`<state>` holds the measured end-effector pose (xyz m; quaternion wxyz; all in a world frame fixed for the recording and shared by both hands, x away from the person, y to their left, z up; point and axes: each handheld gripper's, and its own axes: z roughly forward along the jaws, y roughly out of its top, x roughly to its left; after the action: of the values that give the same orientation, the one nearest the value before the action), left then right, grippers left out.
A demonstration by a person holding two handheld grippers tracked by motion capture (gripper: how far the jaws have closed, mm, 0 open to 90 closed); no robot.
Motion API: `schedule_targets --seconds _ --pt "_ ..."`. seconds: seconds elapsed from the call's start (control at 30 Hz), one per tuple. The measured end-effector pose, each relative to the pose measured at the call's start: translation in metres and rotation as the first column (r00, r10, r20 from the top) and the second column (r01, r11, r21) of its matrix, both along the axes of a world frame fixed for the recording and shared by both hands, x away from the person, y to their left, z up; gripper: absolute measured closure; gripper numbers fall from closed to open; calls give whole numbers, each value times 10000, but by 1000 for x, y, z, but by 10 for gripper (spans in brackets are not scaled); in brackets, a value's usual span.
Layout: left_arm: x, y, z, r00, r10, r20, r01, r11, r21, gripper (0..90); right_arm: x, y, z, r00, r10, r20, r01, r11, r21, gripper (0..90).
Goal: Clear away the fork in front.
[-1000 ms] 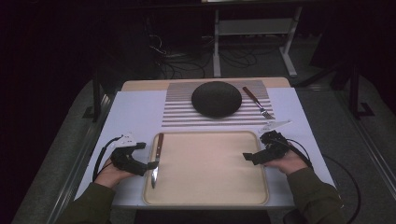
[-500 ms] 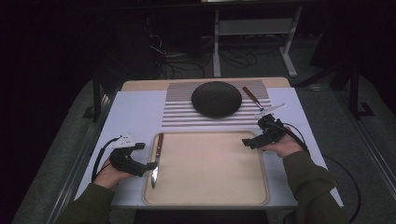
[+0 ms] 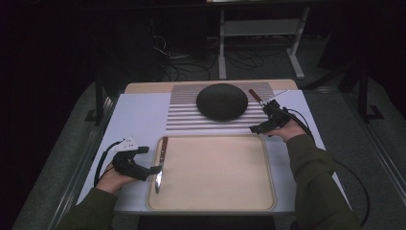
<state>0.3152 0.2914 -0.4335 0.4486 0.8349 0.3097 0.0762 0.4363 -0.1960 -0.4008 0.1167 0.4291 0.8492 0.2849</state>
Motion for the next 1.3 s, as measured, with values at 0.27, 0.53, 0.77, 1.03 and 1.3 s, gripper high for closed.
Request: schedule_targets --seconds 0.27,0.53,0.77,1.03,1.3 --pt "0 0 1 10000 -5 20 5 10000 -30 0 28 -6 0 9993 -291 -235 281 9987 -422 94" --pt "1 0 1 10000 -10 14 10 10000 -50 0 56 -19 -3 9957 -802 -465 766 9943 -747 179" --pt "2 1 0 10000 -2 17 2 10000 -58 0 81 -28 -9 9912 -1108 -725 1034 9897 -994 321" --pt "2 1 1 10000 6 20 -6 10000 -96 0 100 -24 -15 9882 -1261 -865 1134 9838 -1388 426" --pt "2 2 1 10000 15 19 -15 9999 -150 0 112 -30 -21 9810 -1599 -1101 1428 9785 -1488 572"
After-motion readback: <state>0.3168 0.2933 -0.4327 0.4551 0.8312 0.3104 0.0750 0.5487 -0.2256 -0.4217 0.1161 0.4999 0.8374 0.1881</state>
